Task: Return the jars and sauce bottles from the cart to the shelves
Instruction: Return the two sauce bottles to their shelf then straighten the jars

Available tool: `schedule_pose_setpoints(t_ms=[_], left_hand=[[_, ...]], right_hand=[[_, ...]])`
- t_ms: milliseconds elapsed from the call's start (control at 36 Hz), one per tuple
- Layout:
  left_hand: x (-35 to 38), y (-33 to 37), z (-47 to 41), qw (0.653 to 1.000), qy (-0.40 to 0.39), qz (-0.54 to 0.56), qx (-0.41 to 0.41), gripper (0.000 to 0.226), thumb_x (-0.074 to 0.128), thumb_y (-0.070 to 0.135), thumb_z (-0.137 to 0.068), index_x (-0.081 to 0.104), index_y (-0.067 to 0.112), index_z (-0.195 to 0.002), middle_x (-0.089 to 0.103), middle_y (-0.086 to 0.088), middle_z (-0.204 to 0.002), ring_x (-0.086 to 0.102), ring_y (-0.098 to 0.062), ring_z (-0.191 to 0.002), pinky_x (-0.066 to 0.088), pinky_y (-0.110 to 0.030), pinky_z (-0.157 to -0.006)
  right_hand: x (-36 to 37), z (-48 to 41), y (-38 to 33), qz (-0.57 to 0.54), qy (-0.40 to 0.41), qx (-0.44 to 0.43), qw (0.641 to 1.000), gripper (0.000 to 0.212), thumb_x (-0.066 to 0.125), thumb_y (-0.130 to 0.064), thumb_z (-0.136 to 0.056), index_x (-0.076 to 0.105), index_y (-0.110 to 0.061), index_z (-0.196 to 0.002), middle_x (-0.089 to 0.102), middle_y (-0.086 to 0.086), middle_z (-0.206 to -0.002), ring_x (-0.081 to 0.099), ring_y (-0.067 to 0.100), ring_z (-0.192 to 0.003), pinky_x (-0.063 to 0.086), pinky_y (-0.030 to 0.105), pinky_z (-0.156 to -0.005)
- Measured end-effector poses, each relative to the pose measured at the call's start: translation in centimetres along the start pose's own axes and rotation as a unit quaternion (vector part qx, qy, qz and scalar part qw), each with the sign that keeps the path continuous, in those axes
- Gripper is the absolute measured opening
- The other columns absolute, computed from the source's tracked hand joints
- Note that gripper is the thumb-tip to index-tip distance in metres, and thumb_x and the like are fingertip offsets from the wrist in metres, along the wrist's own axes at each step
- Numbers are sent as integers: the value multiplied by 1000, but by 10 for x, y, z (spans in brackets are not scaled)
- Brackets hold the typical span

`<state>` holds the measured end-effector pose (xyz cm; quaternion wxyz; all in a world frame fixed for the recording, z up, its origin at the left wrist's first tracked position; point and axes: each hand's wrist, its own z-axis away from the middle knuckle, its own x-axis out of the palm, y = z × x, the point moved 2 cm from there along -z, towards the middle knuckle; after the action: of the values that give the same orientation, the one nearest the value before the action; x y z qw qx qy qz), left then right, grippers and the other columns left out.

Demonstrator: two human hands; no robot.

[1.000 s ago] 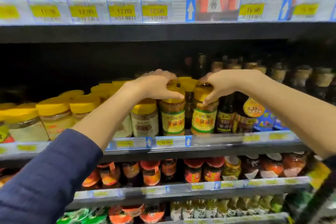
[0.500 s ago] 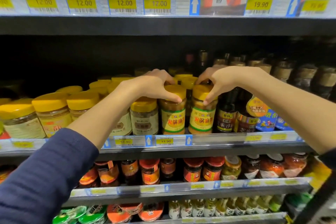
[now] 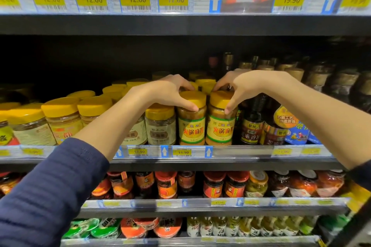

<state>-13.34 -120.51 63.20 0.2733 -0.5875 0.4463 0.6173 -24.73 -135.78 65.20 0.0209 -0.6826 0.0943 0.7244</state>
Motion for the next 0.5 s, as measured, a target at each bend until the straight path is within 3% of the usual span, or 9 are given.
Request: schedule_pose_setpoints(t_ms=[500], left_hand=[[6,3,11,1000,11,11,-19,75,63,53,-77,34,27,-140,34,-3,-147,39,-24,-130,43,-39,-102]], right_hand=[[2,9,-3,9,16,-12,1000,78,69,-44,-77,33,-24,-143,31,4,-149,33,26,-134,37,35,-103]])
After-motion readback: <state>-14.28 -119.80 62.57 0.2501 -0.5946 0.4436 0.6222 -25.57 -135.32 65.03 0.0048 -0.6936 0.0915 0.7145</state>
